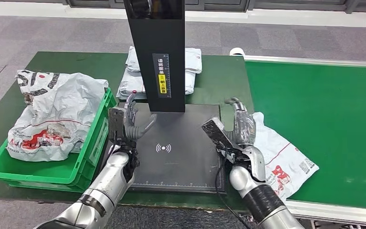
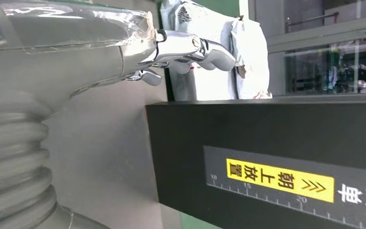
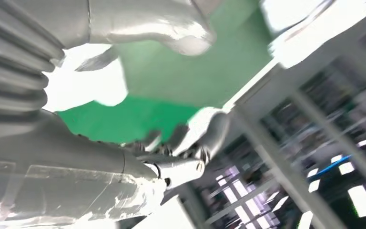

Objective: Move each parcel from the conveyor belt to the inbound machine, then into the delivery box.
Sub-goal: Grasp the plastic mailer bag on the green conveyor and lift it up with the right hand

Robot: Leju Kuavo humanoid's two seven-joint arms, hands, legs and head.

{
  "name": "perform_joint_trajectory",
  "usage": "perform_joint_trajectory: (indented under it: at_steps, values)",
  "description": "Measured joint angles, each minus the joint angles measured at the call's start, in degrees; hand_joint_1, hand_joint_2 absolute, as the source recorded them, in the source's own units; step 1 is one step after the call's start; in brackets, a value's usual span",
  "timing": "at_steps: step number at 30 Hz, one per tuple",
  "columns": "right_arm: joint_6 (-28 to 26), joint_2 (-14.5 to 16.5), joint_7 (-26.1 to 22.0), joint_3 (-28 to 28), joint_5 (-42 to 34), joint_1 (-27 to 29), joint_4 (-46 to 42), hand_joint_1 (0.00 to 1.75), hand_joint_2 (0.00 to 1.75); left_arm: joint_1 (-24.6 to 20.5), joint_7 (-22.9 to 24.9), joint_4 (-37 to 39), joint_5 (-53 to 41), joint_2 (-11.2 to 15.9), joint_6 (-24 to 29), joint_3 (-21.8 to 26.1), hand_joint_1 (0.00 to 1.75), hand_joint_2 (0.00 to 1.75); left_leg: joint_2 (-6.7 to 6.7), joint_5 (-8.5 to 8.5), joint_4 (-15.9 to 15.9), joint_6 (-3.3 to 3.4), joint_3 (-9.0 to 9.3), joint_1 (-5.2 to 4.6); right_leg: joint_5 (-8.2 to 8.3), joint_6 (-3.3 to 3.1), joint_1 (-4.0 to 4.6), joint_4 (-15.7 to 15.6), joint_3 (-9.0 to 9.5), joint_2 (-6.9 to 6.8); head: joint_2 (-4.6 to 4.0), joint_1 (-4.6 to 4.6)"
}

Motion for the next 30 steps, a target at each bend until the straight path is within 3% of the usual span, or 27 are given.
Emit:
perform_joint_trajectory:
  at_steps: [5, 11, 18, 27, 29, 30]
  values:
    - [0.6, -0.4, 2.1, -7.1, 3.0, 2.8, 0.4, 0.0, 0.0, 0.4, 0.6, -0.2, 0.1, 0.0, 0.1, 0.0, 0.0, 1.75, 0.01, -0.01, 0.0, 0.0, 0.0, 0.02, 0.0, 0.0, 0.02, 0.0, -0.02, 0.01, 0.0, 0.0]
    - [7.2, -0.5, 5.9, -12.3, 6.0, 4.6, 5.1, 0.0, 0.0, 0.4, 1.3, -0.2, 0.0, -0.1, -0.6, 0.0, 0.0, 1.75, 0.01, 0.0, 0.0, 0.0, -0.01, 0.02, 0.0, 0.0, 0.02, 0.0, -0.01, 0.01, 0.0, 0.01]
    - [19.8, -0.5, 9.0, -13.3, 9.4, 4.7, 12.8, 0.0, 0.0, -0.1, 2.2, -0.1, -0.9, -0.2, -2.3, -0.2, 0.0, 1.75, 0.04, 0.0, 0.0, 0.0, 0.0, 0.02, 0.0, 0.0, 0.02, 0.0, -0.02, 0.03, 0.0, 0.0]
    - [21.0, -0.5, 8.6, -13.3, 9.8, 3.5, 16.7, 0.0, 0.0, -0.7, 2.4, 0.1, -1.1, -0.4, -2.4, -0.5, 0.0, 1.75, 0.15, -0.01, 0.0, -0.01, 0.16, 0.03, 0.0, 0.0, 0.03, 0.0, 0.1, 0.11, 0.0, 0.0]
    - [21.2, -0.5, 8.6, -13.3, 9.9, 3.3, 17.0, 0.0, 0.87, -0.7, 2.4, 0.2, -1.1, -0.4, -2.5, -0.5, 0.0, 1.75, 0.15, 0.0, 0.0, -0.01, 0.21, 0.03, 0.01, 0.0, 0.03, 0.0, 0.15, 0.11, 0.0, 0.0]
    - [21.5, -0.5, 8.6, -13.3, 10.0, 3.3, 17.2, 0.37, 1.31, -0.7, 2.4, 0.2, -1.1, -0.5, -2.6, -0.5, 0.0, 1.75, 0.15, 0.0, 0.0, 0.0, 0.24, 0.03, 0.02, 0.0, 0.03, 0.0, 0.18, 0.11, 0.0, 0.0]
